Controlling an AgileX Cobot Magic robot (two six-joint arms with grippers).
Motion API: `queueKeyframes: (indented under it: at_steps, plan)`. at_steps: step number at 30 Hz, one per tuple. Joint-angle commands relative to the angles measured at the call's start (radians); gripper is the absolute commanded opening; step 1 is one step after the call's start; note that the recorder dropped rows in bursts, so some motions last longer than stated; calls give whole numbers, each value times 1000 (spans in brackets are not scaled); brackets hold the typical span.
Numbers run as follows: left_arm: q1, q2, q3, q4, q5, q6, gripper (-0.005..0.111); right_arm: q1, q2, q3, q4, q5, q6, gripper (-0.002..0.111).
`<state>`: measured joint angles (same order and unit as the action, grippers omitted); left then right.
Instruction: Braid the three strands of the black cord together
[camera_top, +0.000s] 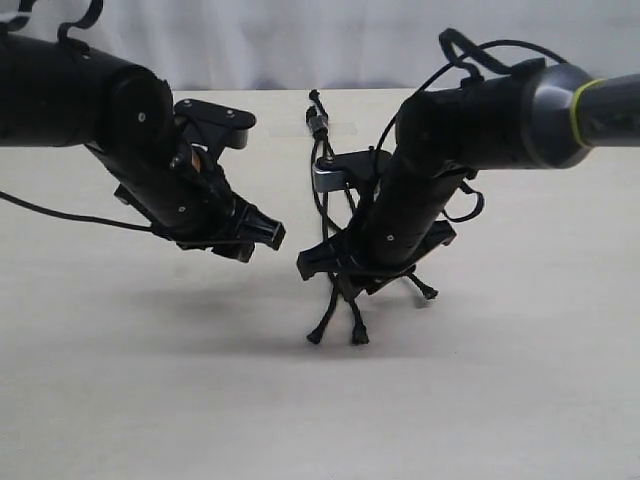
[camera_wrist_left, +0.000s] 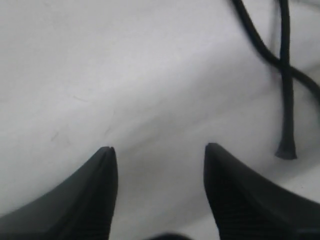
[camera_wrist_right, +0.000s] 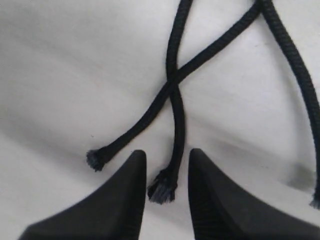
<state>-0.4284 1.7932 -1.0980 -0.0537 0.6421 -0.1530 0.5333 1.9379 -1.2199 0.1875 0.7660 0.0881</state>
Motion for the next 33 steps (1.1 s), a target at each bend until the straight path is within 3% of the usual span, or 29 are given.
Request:
queueKeyframes:
  at_steps: [1, 8, 10, 11, 13, 17, 22, 33]
  plan:
    - [3, -11, 44, -17, -29, -4, 50, 16, 40, 7, -24, -25, 32, 29]
    - [3, -11, 48, -36, -32, -4, 50, 28, 117, 7, -80, -20, 76, 27]
    - [3, -11, 48, -36, -32, -4, 50, 28, 109, 5, -80, -24, 76, 7]
    - [3, -11, 48, -36, -34, -2, 50, 28, 92, 3, -84, -21, 68, 4]
    - [3, -11, 48, -38, -63, -1, 45, 26, 53, -19, -133, 23, 61, 4]
    - [-28, -7, 48, -71, -146, -1, 24, 22, 10, -52, -283, 53, 61, 4]
    - [-87, -6, 48, -67, -207, -1, 10, 22, 10, -52, -424, 44, -48, 4]
    - [-108, -6, 48, -71, -222, -1, 8, 22, 10, -52, -620, -51, -154, 4]
